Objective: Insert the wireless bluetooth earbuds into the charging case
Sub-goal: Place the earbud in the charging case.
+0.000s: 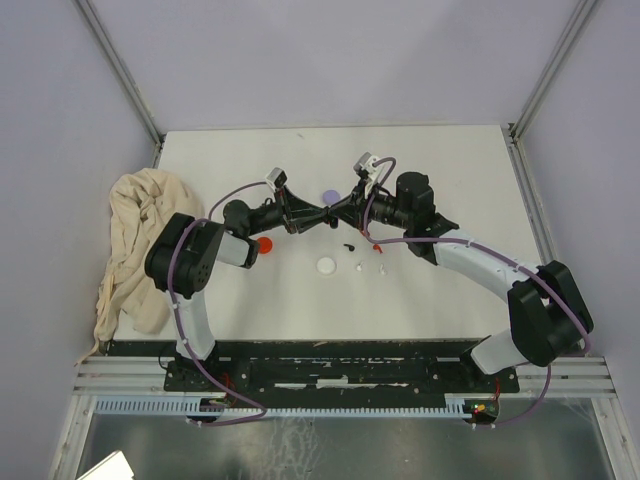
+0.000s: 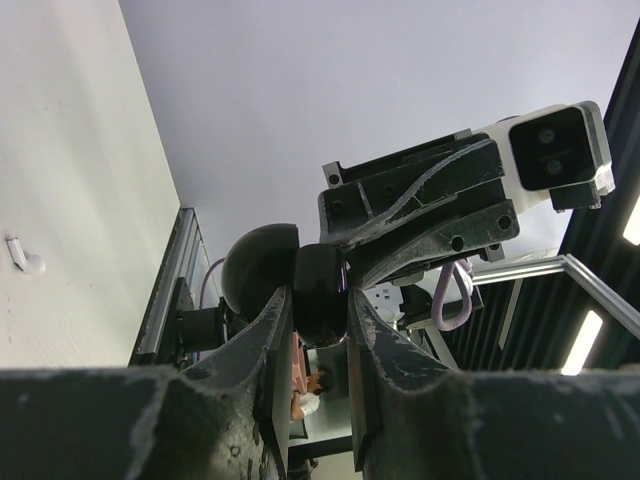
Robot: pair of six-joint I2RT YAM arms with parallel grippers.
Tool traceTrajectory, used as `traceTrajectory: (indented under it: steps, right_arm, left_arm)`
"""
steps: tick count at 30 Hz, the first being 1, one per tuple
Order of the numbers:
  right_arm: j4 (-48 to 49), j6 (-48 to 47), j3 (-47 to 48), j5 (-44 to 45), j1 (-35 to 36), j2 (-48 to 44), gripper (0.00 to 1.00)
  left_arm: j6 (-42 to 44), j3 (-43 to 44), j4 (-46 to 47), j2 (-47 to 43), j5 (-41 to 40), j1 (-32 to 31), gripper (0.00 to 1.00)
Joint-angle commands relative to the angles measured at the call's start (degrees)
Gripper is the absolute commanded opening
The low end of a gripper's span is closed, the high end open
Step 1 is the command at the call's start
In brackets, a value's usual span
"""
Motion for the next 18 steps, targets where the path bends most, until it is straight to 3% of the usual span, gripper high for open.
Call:
traceTrajectory:
  steps: [1,6,11,14,18]
  right_arm:
    - [1.36,-0.40,-0.12,-1.00,-0.49,-0.23,0.02]
    - [1.13,-0.01,0.13,-0.84,-0.51,-0.14,0.06]
    - [0.58,0.40,0.64,-0.50,-0.79,-0.32,0.33]
    - [0.63,0.68,0.85,0.21,-1.03,-0.90,0.45]
    - [1.77,1.48,0.46,1.17,-1.58,-2.06,0.48]
  left_arm:
    - [-2.44,1.99,11.75,-3.26,1.08,-0.34,0.03]
    - [-2.60,2.10,11.70,-3.51,0.93,-0.36,0.03]
    - [-2.43,1.80,11.68,-3.53,0.89,-0.35,0.03]
    - [-2.21,1.47,11.63,-3.46,0.80,-0.34,0.03]
    - [-1.95,1.10,11.67,-3.29,0.67,-0.34,0.03]
